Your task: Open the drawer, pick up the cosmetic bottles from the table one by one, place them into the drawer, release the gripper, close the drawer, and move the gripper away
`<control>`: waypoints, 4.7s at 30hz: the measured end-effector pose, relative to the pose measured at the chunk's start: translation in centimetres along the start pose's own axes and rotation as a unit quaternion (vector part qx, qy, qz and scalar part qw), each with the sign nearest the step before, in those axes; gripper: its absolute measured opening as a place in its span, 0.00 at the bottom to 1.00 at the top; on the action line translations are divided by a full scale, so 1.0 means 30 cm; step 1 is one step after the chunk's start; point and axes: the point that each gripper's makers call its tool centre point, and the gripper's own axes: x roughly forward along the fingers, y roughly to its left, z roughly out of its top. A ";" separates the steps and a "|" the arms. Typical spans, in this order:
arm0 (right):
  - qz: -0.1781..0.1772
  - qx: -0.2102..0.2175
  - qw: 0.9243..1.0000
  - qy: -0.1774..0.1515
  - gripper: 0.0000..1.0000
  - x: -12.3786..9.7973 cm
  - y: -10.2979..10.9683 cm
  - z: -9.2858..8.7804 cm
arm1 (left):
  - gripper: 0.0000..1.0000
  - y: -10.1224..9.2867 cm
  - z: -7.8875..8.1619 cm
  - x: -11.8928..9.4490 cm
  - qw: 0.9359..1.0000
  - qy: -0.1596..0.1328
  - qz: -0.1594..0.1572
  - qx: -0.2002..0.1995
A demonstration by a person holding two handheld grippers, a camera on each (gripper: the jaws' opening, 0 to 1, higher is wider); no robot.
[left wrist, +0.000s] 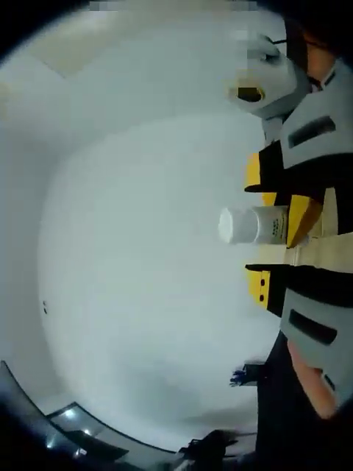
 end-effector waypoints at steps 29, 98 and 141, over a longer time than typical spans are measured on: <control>0.000 -0.005 1.000 -0.005 0.14 0.008 0.013 -0.002 | 0.16 0.018 -0.025 0.026 1.000 0.019 0.007 0.009; 0.169 -0.091 0.964 0.183 0.38 -0.142 -0.015 -0.233 | 0.15 0.230 -0.488 0.069 0.894 0.445 0.007 0.059; 0.178 -0.099 0.958 0.203 0.38 -0.162 -0.035 -0.260 | 0.15 0.320 -0.761 0.032 0.763 0.634 0.058 0.114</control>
